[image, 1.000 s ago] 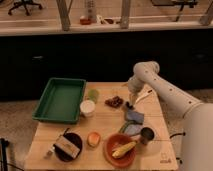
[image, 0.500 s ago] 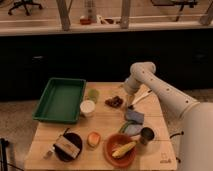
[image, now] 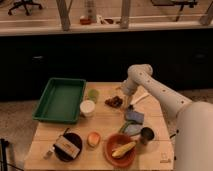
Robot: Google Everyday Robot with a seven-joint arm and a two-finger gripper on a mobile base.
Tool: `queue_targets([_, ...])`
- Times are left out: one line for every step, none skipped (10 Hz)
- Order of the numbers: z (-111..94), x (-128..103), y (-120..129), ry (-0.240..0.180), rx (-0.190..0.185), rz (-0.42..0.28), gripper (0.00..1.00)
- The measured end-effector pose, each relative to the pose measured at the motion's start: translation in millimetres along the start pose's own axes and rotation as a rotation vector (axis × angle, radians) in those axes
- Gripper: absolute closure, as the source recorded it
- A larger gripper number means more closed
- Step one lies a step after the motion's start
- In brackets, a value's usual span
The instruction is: Place grapes in tray
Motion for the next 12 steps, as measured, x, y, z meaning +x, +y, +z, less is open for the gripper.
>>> queue_targets([7, -4, -2, -0.005, -0.01, -0.007, 0.2])
queue_targets([12, -3, -2, -0.008, -0.022, -0.009, 0.2])
queue_targets([17, -3, -1, -0.011, -0.03, -0.007, 0.2])
queue_targets([23, -3, -3, -0.018, -0.034, -0.008, 0.27])
queue_targets([28, -1, -2, -0.022, -0.041, -0.006, 0.34])
queue_targets([34, 2, -1, -0.028, -0.048, -0.002, 0.45])
queue_targets([42, 2, 1, -0.036, -0.063, -0.003, 0.57])
queue_targets([45, 1, 0, -0.039, -0.065, -0.003, 0.64])
queue_targets([44, -1, 2, -0.042, -0.071, -0.006, 0.75])
queue_targets([42, 0, 3, -0.042, -0.073, -0.005, 0.85])
queue_targets([41, 0, 2, -0.039, -0.072, -0.008, 0.94])
queue_targets([41, 0, 2, -0.038, -0.074, -0.009, 0.99])
